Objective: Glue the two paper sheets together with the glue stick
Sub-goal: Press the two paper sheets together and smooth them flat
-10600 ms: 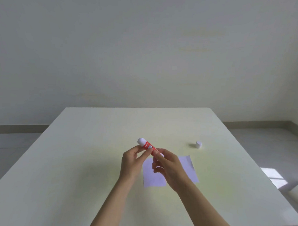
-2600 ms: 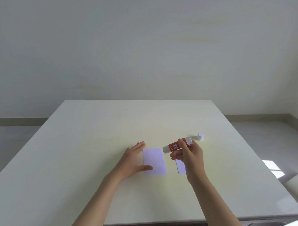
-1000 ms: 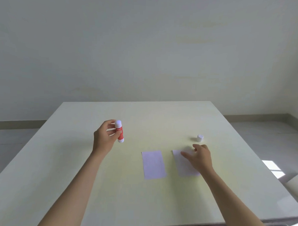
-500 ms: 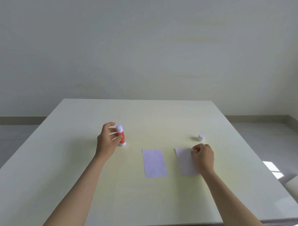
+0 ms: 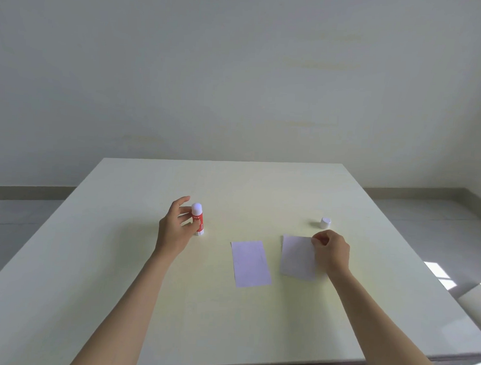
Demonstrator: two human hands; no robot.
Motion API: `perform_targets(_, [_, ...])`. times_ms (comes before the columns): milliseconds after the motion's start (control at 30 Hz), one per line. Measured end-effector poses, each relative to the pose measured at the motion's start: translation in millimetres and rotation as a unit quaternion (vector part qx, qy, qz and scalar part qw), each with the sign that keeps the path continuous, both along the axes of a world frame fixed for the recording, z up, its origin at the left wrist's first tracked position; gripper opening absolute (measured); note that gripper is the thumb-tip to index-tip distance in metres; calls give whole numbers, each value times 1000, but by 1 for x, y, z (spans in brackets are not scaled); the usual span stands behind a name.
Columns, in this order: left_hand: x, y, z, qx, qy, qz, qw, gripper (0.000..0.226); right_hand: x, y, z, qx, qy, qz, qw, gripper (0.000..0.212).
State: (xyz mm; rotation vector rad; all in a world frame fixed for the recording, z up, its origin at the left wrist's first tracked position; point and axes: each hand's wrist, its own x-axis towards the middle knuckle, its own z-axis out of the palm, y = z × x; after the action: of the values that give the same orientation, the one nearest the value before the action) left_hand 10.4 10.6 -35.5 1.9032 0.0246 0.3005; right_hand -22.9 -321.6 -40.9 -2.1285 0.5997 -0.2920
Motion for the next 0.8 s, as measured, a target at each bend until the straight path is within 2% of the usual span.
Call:
perform_targets(67, [-4, 0, 3, -14, -2, -5, 1000, 60, 2, -4, 5, 39, 4, 14, 999, 10])
perform_targets(133, [-12, 2, 9, 2, -52, 62, 997, 61, 2, -7, 13, 77, -2, 24, 997, 8])
perform_targets(233, [-30, -2, 18, 30, -213, 183, 959, 29, 2, -4, 33, 122, -33, 54, 990, 13])
perform_targets(300, [-43, -15, 27, 22, -239, 155, 958, 8, 0, 5, 50, 152, -48, 98, 982, 20])
perform_targets(333, [-48, -25, 31, 5, -210, 110, 972, 4, -1, 12, 58, 163, -53, 121, 978, 20])
perform_targets(400, [-54, -47, 36, -18, -95, 2, 995, 10, -3, 27, 71, 175, -61, 162, 969, 15])
perform_targets(500, [-58, -74, 38, -49, 24, -97, 994, 14, -7, 44, 83, 180, -75, 197, 961, 9])
perform_targets(700, [-60, -86, 36, -85, 63, -97, 990, 13, -8, 59, 86, 178, -82, 216, 956, 14])
perform_targets(800, [-59, -83, 38, -94, 72, -66, 991, 15, -9, 61, 82, 172, -71, 212, 959, 7])
